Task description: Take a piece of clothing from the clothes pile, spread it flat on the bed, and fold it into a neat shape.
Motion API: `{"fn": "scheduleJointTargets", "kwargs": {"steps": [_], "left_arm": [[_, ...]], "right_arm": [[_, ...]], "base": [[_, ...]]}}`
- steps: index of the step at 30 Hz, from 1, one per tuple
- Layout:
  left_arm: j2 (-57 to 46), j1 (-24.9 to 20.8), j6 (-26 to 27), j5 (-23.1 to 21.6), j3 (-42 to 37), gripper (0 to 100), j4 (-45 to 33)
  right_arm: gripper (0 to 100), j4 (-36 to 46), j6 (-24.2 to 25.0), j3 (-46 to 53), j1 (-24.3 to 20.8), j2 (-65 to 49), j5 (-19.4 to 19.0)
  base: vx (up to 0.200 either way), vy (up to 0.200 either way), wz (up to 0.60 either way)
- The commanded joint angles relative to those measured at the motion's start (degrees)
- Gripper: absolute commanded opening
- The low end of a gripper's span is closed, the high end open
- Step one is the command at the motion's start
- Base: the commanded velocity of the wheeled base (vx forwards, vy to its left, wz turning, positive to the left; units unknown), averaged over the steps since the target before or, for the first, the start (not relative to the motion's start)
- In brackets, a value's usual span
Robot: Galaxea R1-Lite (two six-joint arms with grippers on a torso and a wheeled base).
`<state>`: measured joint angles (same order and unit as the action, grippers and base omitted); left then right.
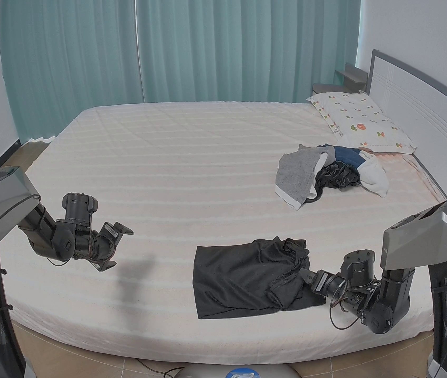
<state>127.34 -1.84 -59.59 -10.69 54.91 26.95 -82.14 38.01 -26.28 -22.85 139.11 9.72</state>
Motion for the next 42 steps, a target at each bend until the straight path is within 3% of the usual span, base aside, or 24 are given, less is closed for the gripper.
{"fn": "scheduleJointTargets", "kwargs": {"steps": [1, 7, 15, 24, 27, 32, 42], "left_arm": [[0.27, -0.09, 0.09, 0.14, 0.03, 100, 0.03], [0.36, -0.18, 0.26, 0.14, 0.03, 100, 0.03], [0.45, -0.18, 0.26, 0.23, 0.11, 100, 0.03], [0.63, -0.27, 0.35, 0.23, 0.2, 100, 0.03], [0.63, -0.27, 0.35, 0.23, 0.11, 100, 0.03], [0.63, -0.27, 0.35, 0.23, 0.11, 100, 0.03], [0.63, -0.36, 0.35, 0.23, 0.03, 100, 0.03]], "right_arm": [[100, 6.64, -3.73, -5.18, -3.17, -1.47, 1.18], [100, 12.97, -8.83, -9.75, -7.04, -3.05, 1.18], [100, 22.55, -10.5, -16.34, -11.17, -0.85, 2.94], [100, 31.78, -13.58, -18.28, -10.64, -0.85, 4.43], [100, 36.7, -14.28, -18.37, -9.59, -2.79, 7.86], [100, 38.19, -14.28, -17.49, -7.39, -3.58, 10.32], [100, 38.46, -14.02, -12.39, -5.28, -6.48, 11.47]], "base": [[0.0, 0.0, 0.0], [0.0, 0.0, 0.0], [0.0, 0.0, 0.0], [0.0, 0.0, 0.0], [0.0, 0.0, 0.0], [0.0, 0.0, 0.0], [0.0, 0.0, 0.0]]}}
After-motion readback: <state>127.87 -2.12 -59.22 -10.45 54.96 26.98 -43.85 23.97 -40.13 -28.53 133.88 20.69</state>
